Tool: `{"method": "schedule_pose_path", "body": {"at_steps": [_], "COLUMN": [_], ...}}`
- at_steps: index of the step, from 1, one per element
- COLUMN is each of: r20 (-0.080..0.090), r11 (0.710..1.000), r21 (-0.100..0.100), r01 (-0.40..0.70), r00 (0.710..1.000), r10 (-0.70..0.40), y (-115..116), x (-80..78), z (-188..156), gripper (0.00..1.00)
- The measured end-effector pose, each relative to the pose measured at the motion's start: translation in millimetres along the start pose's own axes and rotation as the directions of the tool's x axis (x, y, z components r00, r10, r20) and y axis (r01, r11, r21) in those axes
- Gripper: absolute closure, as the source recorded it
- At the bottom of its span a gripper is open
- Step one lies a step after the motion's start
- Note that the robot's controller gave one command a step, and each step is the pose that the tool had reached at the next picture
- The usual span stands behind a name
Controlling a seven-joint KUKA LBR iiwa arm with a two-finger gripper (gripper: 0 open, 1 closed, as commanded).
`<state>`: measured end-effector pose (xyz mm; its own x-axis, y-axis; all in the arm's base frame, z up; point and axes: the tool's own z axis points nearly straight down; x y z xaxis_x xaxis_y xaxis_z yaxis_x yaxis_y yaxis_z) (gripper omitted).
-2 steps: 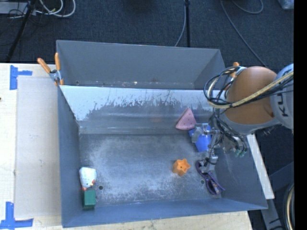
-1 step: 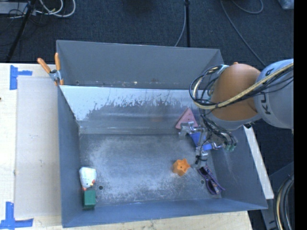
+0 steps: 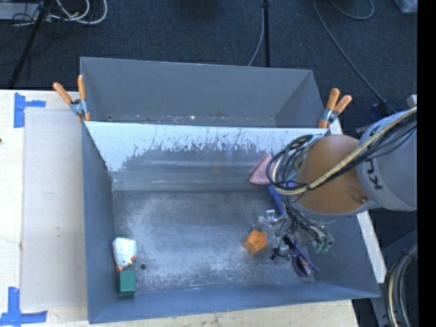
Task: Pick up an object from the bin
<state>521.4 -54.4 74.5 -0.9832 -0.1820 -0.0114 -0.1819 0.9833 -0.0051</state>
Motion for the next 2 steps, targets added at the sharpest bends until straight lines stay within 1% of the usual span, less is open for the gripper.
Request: {"method": "schedule_pose_path", "body": {"at_steps": [1,2], "r20": [0.0,-0.008], "r11": [1.0,1.0], "r21": [0.0,-0.003], "r01": [0.001,0.018], "r00": [1.0,1.0], "r10": [-0.001,-0.018], "y": [0.0,3.0], "x": [0.0,-1.2], "z": [0.0,-41.3], "gripper": [1.0,1.0]}}
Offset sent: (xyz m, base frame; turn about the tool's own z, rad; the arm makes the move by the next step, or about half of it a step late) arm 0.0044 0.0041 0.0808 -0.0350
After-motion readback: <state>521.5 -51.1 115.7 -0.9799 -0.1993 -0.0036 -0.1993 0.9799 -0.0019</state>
